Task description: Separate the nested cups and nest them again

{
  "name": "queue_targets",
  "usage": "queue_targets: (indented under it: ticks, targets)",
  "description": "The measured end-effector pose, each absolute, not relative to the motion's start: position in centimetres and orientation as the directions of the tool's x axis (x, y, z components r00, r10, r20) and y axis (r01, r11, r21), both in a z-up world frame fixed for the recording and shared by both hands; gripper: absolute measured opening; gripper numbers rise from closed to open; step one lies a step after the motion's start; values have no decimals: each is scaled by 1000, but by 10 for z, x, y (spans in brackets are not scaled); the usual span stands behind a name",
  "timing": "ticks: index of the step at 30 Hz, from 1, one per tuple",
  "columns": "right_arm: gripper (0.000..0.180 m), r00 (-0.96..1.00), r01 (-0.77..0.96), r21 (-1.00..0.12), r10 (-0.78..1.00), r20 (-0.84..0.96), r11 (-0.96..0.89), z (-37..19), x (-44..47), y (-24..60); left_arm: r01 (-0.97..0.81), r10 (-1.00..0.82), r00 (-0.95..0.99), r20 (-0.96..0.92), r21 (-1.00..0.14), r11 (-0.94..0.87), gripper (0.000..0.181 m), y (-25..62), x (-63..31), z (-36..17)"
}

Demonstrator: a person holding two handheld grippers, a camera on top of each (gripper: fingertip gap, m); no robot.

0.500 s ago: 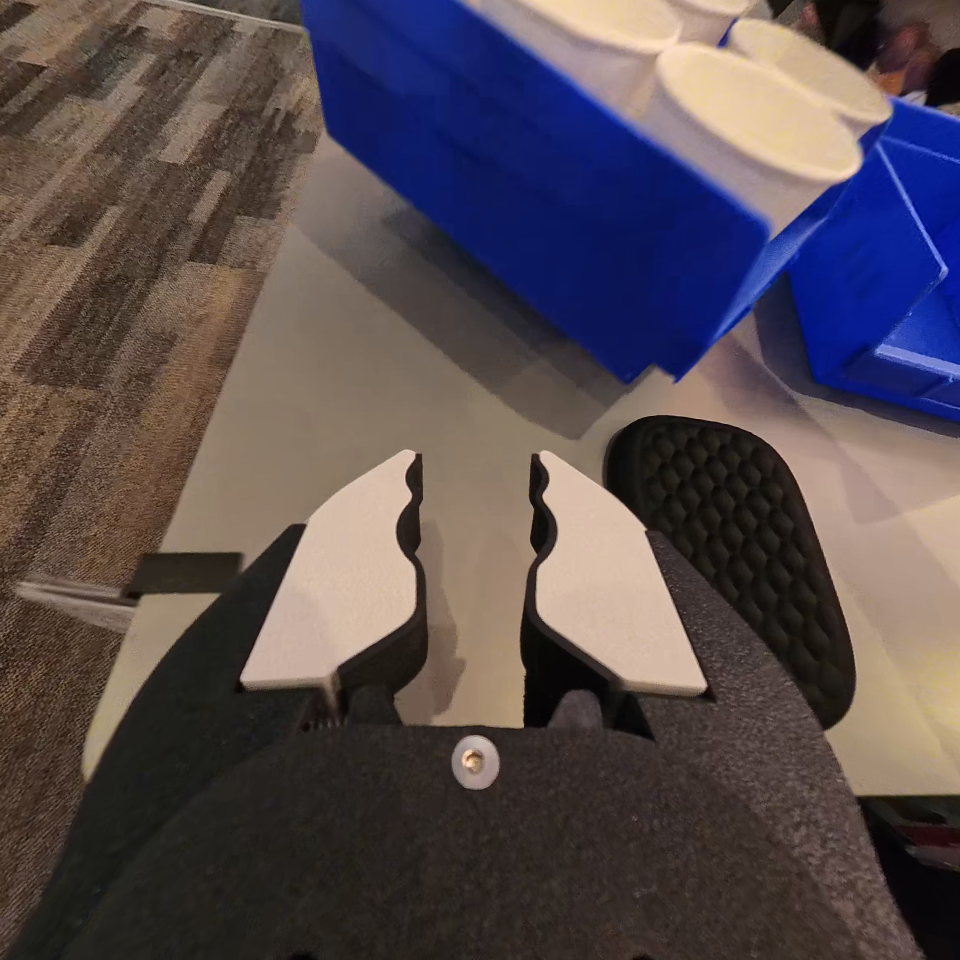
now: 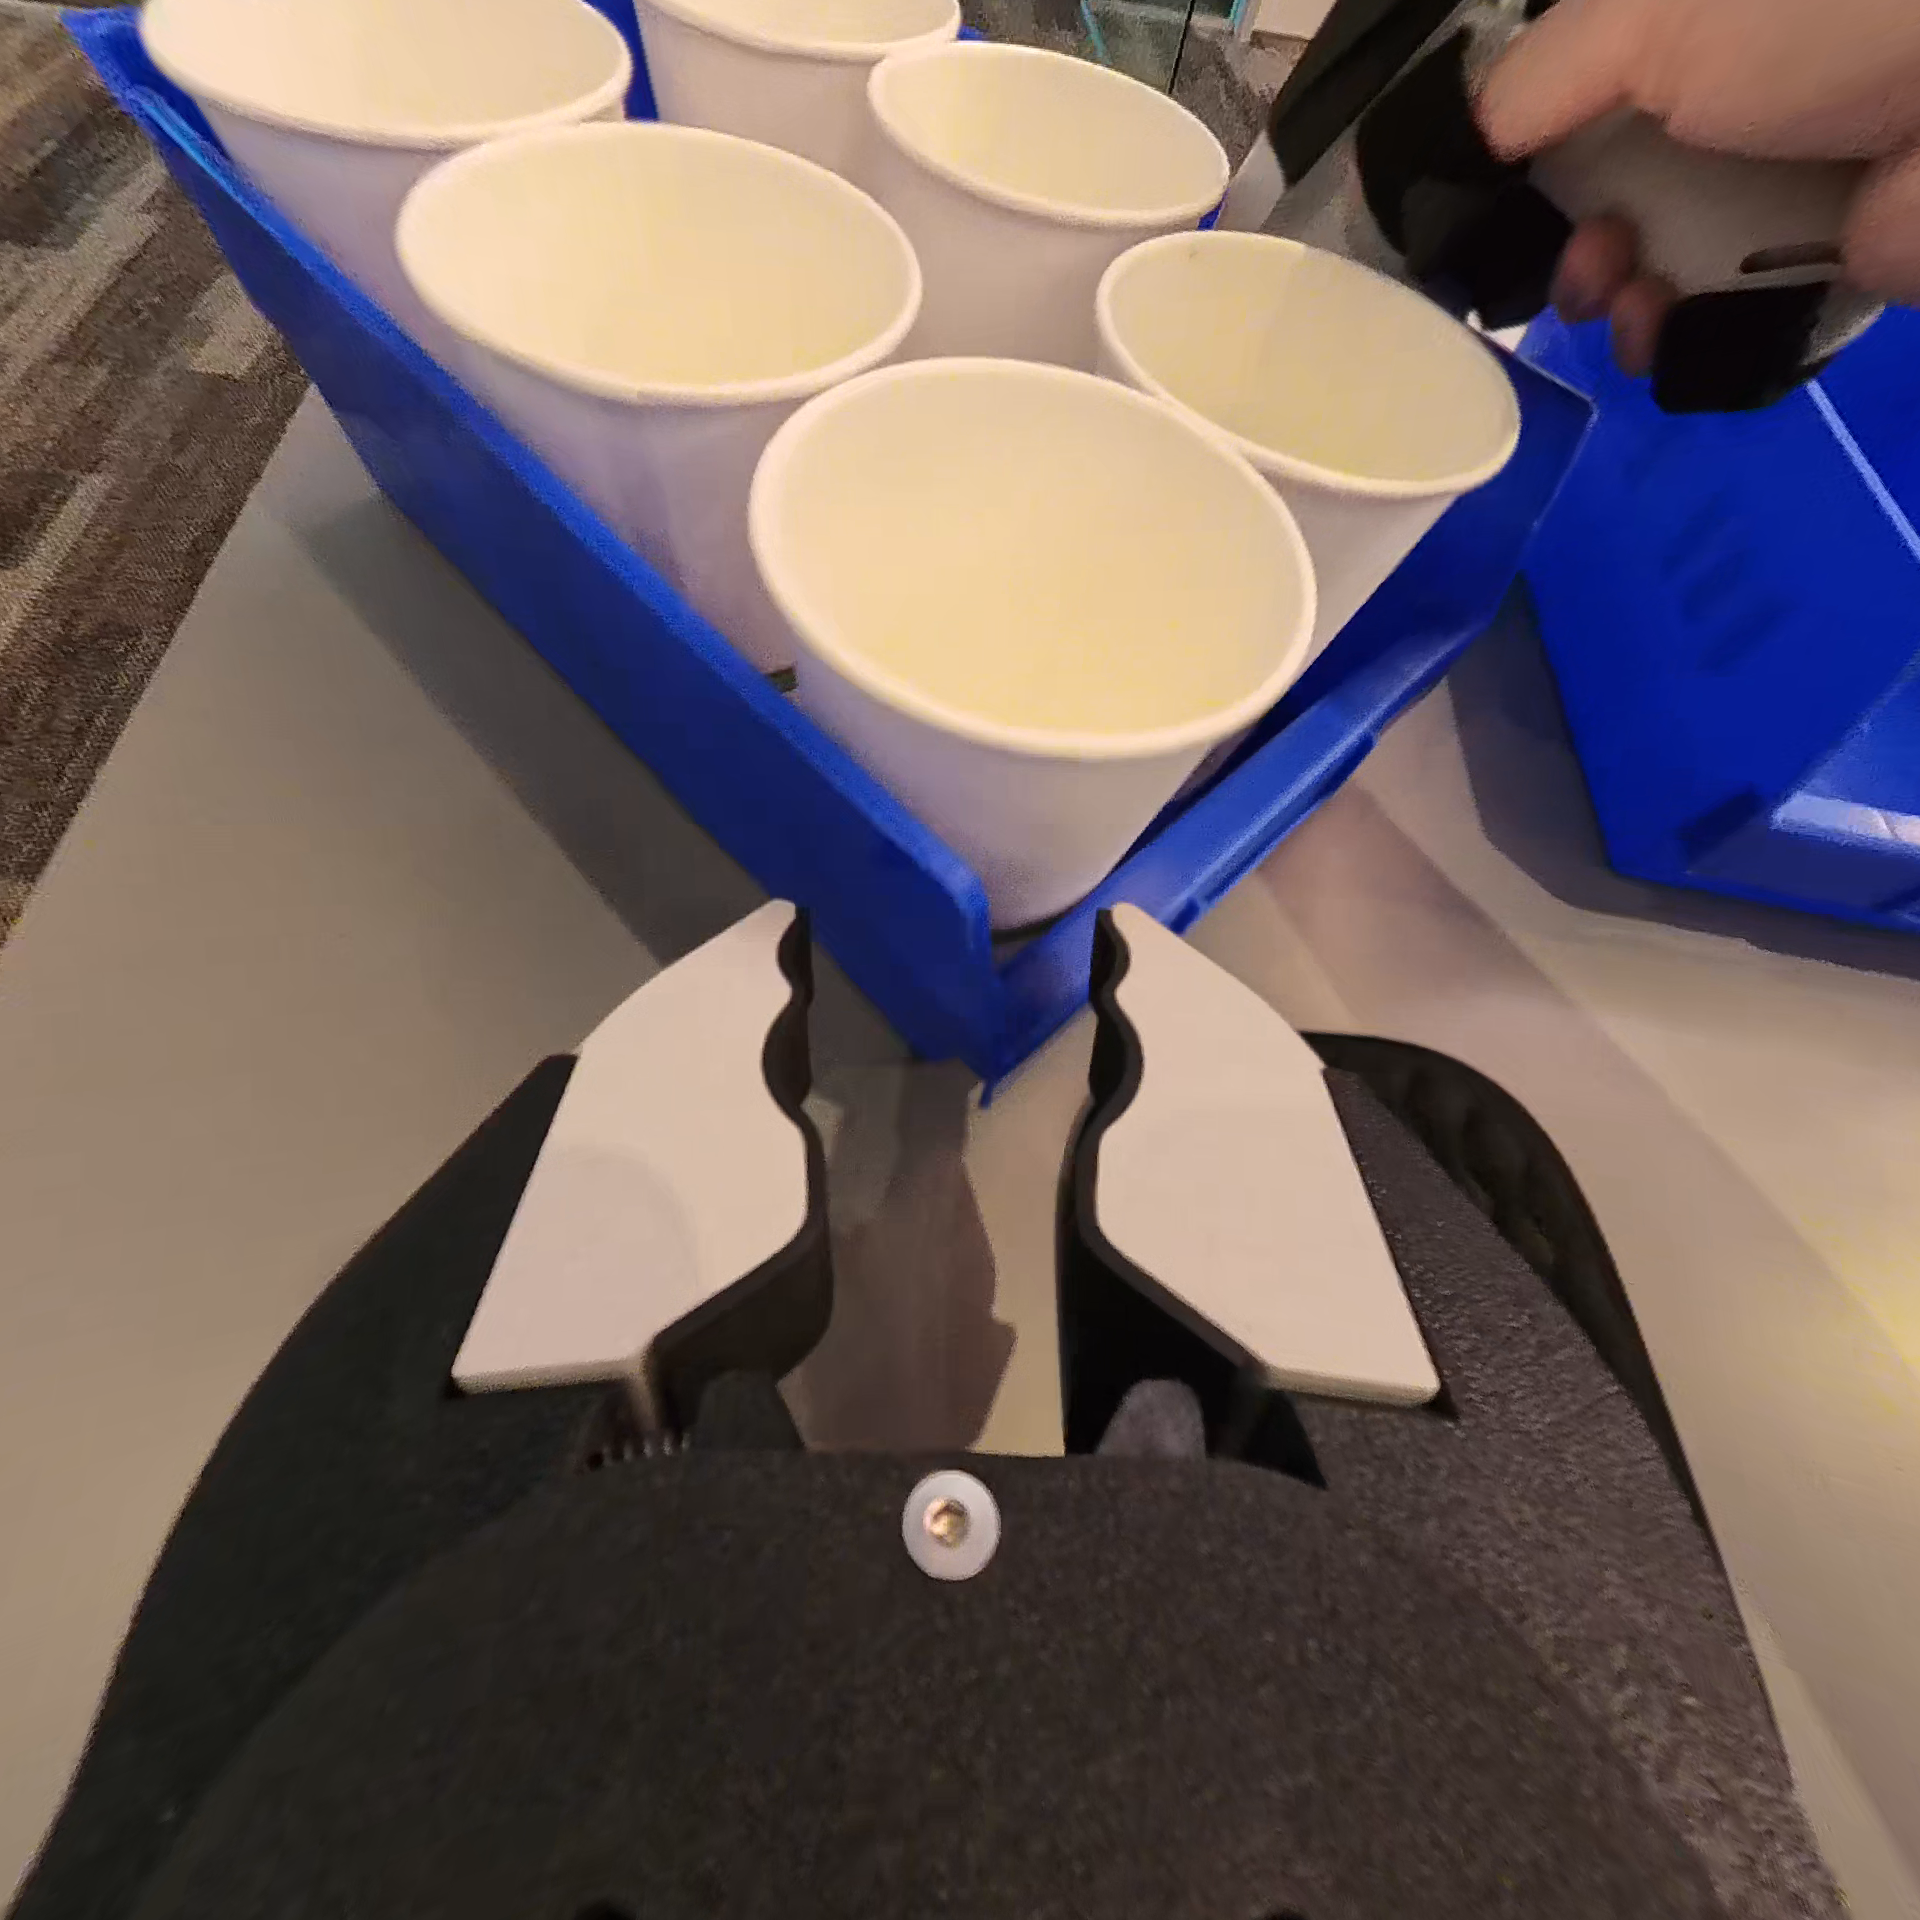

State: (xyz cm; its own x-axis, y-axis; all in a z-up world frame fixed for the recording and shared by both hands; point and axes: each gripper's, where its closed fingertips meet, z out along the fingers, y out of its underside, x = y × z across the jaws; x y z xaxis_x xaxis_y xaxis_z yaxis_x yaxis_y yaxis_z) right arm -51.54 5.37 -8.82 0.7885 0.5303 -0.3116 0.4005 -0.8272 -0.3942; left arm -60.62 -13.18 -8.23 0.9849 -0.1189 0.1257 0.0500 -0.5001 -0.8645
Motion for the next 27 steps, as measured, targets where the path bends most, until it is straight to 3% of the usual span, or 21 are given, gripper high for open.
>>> queue_targets:
  ticks: [1,5,10,17,27]
  targets:
    - [7,784,394,-408,533,-320,-824,-86,-515,53,53,-114,985,127,-862,-504,51,-126,-605,-84]
    - [37,777,437,-443,577,-253,-783,-76,-505,52,40,-62,995,84,-856,-515,48,-110,-614,-93]
    - [35,712,516,-524,679,-178,-678,-53,-496,42,40,-52,996,76,-865,-501,45,-109,-623,-93]
    - [34,648,532,-559,731,-214,-636,-41,-481,24,-4,-73,997,35,-876,-482,31,-119,-646,-91]
    - [32,582,553,-571,772,-256,-606,-38,-465,-3,-178,-275,960,-55,-876,-449,30,-128,-677,-90]
